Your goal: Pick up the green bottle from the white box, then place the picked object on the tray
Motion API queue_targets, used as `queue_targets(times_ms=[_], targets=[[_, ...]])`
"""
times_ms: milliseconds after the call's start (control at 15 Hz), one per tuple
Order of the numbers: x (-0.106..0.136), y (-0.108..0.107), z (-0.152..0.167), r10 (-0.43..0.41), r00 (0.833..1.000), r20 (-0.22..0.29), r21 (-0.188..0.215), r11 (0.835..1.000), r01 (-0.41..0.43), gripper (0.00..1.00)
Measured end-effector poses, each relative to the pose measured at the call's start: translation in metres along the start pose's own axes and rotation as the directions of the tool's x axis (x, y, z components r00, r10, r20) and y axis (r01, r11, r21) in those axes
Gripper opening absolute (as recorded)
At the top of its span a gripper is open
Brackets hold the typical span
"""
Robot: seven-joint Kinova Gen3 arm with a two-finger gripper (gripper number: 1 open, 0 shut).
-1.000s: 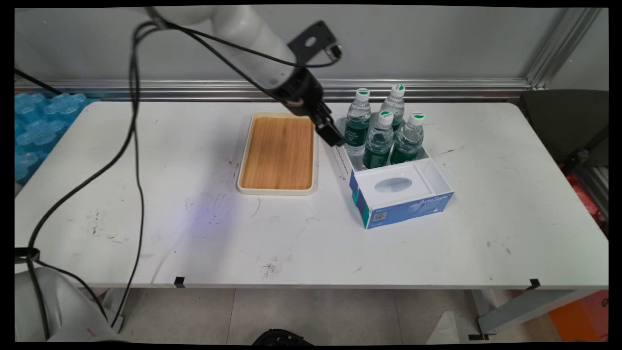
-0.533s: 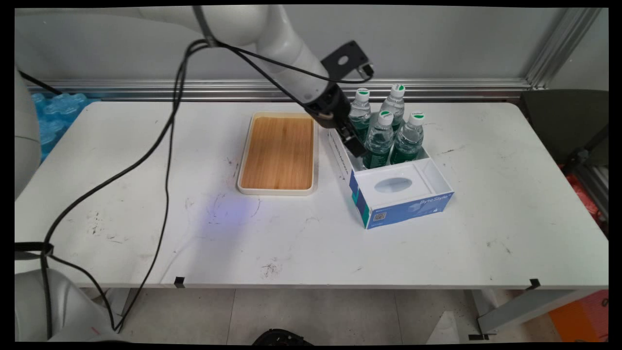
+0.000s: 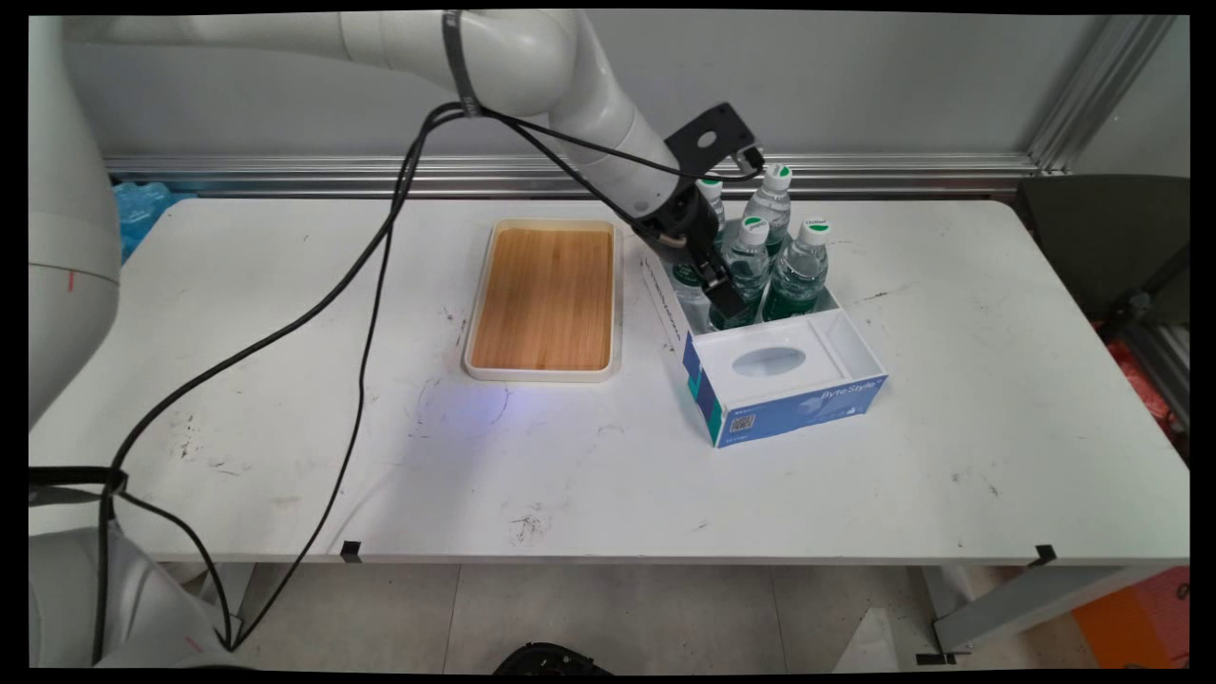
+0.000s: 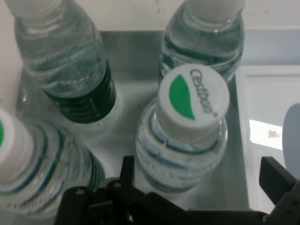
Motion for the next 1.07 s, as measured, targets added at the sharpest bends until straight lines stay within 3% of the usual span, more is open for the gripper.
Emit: queue_targets(times_ms=[400, 467, 1067], targets=[[0.005, -0.006, 0.015, 0.004, 1.0, -0.013, -0.009, 1.0, -0.004, 1.0], [0.005, -0.007, 0.017, 0.002, 1.0, -0.015, -0.009, 1.0, -0.002, 0.0], [0.01, -0.007, 0.004, -0.03, 0.999, -0.026, -0.006, 1.0, 0.03, 0.0]])
